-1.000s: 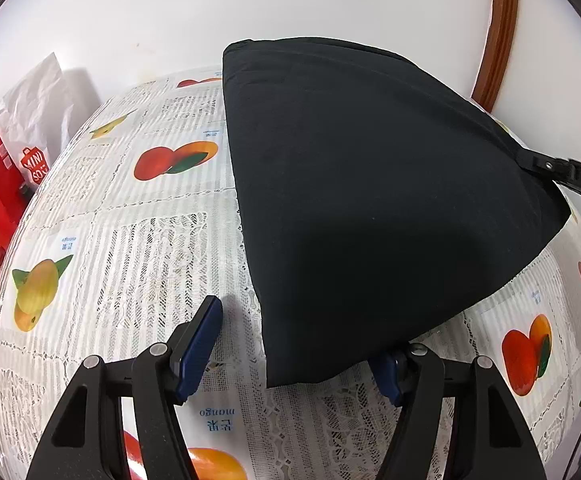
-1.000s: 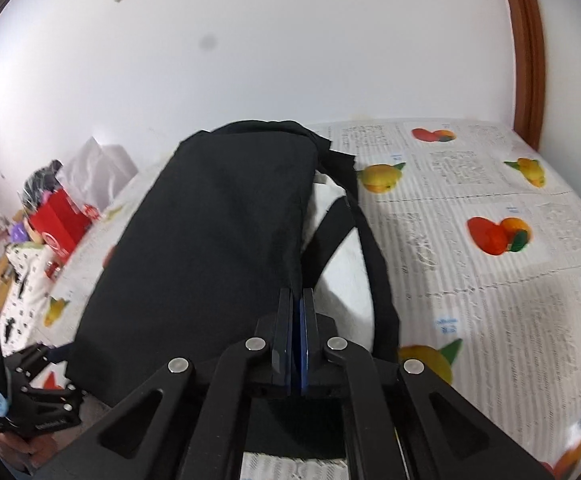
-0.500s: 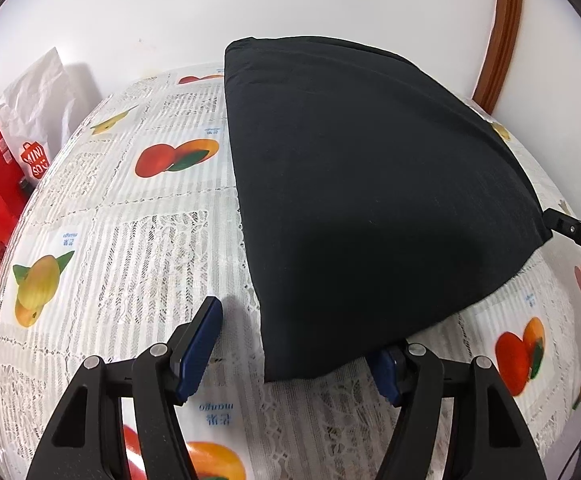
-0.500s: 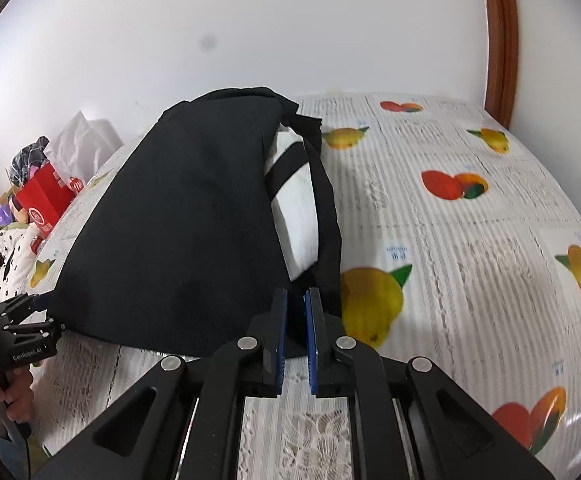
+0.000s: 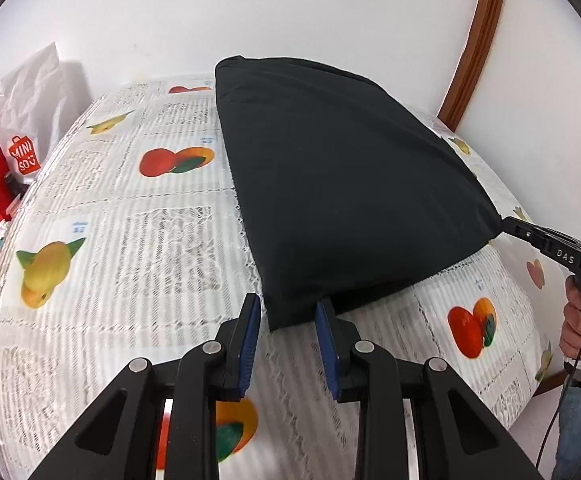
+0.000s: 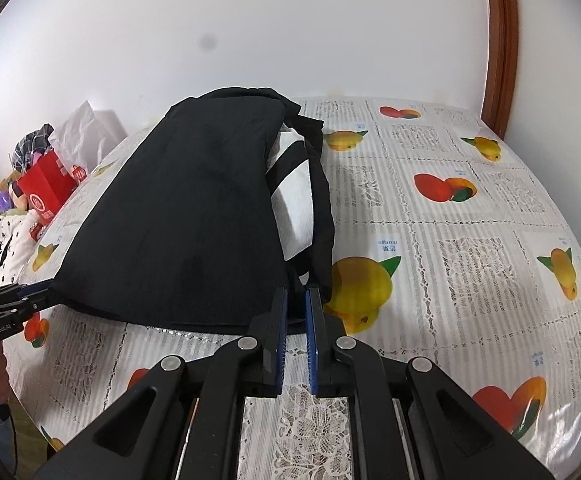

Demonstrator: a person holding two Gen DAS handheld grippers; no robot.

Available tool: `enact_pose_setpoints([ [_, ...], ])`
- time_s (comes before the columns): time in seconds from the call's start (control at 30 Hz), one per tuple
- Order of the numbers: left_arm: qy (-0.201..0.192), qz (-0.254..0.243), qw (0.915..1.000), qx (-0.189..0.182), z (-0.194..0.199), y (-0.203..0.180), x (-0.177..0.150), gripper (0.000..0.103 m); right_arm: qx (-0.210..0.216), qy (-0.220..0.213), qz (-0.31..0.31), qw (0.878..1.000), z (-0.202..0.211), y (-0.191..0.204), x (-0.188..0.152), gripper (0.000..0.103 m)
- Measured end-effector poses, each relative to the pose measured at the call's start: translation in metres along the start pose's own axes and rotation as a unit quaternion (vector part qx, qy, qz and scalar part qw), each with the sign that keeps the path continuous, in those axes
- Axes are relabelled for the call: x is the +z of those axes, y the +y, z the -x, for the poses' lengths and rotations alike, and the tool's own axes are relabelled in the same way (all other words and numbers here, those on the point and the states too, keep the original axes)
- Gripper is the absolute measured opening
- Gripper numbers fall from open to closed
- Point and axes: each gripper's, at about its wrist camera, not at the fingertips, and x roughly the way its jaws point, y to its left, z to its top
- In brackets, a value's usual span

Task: Fold large clothes
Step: 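Release the jacket with both tools and pull them back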

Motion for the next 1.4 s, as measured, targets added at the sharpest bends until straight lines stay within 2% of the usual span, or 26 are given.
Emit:
enact_pose_setpoints([
  [0.17,-0.014,-0.005,0.9999,0.008,0.015,0.002,-0.004,0.027,-0.008,0.007,0.013,1.0,0.002,0.001,-0.006,0.011],
  [0.23,-0.018,-0.007,0.9998,0.01,0.015,0.004,-0.002,0.027,-0.009,0.013,0.014,1.0,0.001,-0.001,-0.013,0.02],
  [0.33,-0.016,-0.009,0.9998,0.0,0.013,0.005,-0.001,0.027,-0.014,0.024,0.017,0.999,-0.006,-0.003,-0.021,0.024],
  [0.4,-0.006,-0.019,0.9998,-0.002,0.009,0.0,-0.003,0.041,-0.005,0.026,0.011,1.0,-0.01,-0.004,-0.021,0.024],
  [0.53,0.0,-0.034,0.9994,0.003,-0.002,-0.006,-0.007,0.044,0.013,0.015,-0.006,1.0,-0.017,-0.003,-0.015,0.024],
  [0.63,0.008,-0.028,0.9996,0.002,-0.012,-0.005,-0.005,0.042,0.005,0.022,-0.009,1.0,-0.029,0.0,-0.01,0.023],
  [0.7,0.007,-0.019,0.9998,0.008,-0.016,0.0,-0.002,0.023,-0.004,0.025,-0.012,1.0,-0.035,0.001,-0.008,0.022],
  [0.77,0.006,-0.006,1.0,-0.003,-0.02,0.007,0.003,0.015,-0.007,0.024,-0.011,1.0,-0.038,0.002,-0.007,0.014],
  [0.83,0.005,0.0,1.0,-0.003,-0.022,0.011,0.006,0.015,-0.013,0.016,-0.013,1.0,-0.039,0.001,-0.005,0.002],
  [0.97,0.006,-0.004,0.9999,0.01,-0.026,0.013,0.01,0.014,-0.004,0.017,-0.021,1.0,-0.044,0.0,-0.002,0.002],
  [1.23,0.015,0.008,0.9996,0.025,-0.024,0.012,0.009,0.014,-0.017,0.021,-0.018,0.999,-0.037,0.005,-0.002,0.003],
  [1.3,0.015,0.013,0.9994,0.028,-0.022,0.01,0.009,0.015,-0.034,0.023,-0.02,0.999,-0.032,0.004,-0.001,0.003],
  [1.33,0.016,0.014,0.9993,0.031,-0.02,0.008,0.008,0.016,-0.04,0.021,-0.019,0.999,-0.029,0.004,-0.002,0.003],
  [1.4,0.014,0.015,0.999,0.04,-0.015,0.005,0.008,0.026,-0.042,0.015,-0.024,0.999,-0.017,0.003,-0.002,0.004],
])
